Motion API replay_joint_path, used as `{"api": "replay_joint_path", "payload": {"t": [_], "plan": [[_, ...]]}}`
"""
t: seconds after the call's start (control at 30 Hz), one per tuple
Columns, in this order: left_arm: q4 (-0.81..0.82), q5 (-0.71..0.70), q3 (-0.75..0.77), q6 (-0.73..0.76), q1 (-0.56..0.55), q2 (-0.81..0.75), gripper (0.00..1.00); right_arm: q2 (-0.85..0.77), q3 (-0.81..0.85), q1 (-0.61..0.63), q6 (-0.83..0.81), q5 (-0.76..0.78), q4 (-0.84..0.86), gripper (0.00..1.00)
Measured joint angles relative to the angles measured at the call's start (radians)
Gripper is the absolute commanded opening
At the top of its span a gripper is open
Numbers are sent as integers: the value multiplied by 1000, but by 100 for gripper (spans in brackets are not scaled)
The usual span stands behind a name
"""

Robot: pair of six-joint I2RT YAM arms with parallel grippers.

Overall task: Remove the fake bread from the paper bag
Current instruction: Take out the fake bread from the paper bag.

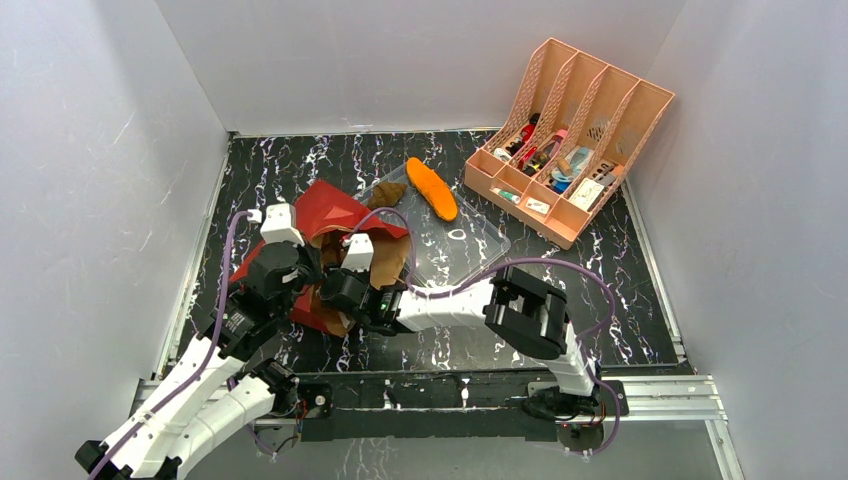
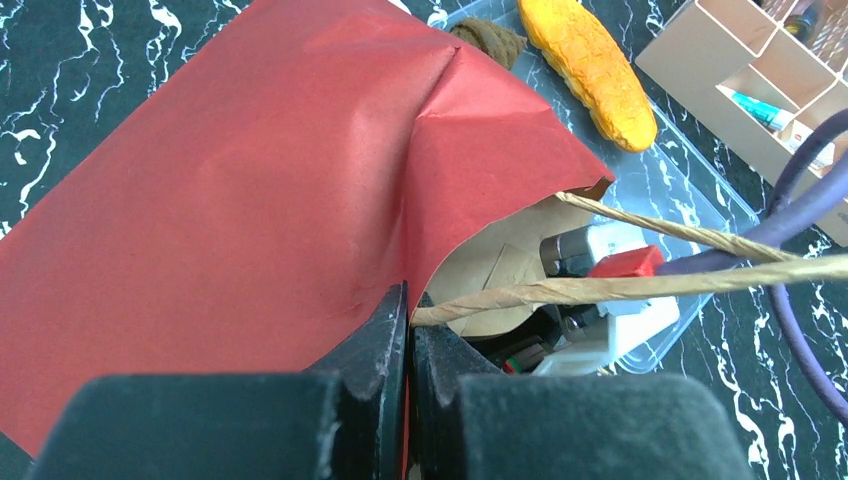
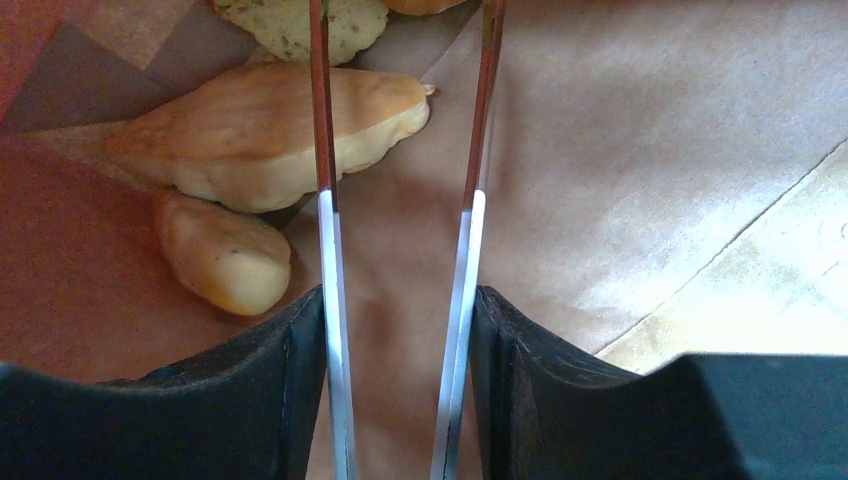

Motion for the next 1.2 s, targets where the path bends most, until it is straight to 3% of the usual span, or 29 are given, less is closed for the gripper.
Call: {"api": "replay_joint_path", "payload": {"t": [0.23,0.4,0.47,0.6,1.2], "plan": [[6,0,0,0,-6,3,0,19,16,-26,-7,-7,-35,42],[15,-1,0,1,-7,6,0,24,24,-49,-6,-27,-46,24],[16,-1,0,0,-7,8,0,25,24,-54,-6,-34,-49,12],[19,-5,0,0,-12,12,0,25,24,-59,-6,-42,-50,1],[21,-46,2,10,-21,22,0,-166,-181,-65,1,-31,-71,0]]}}
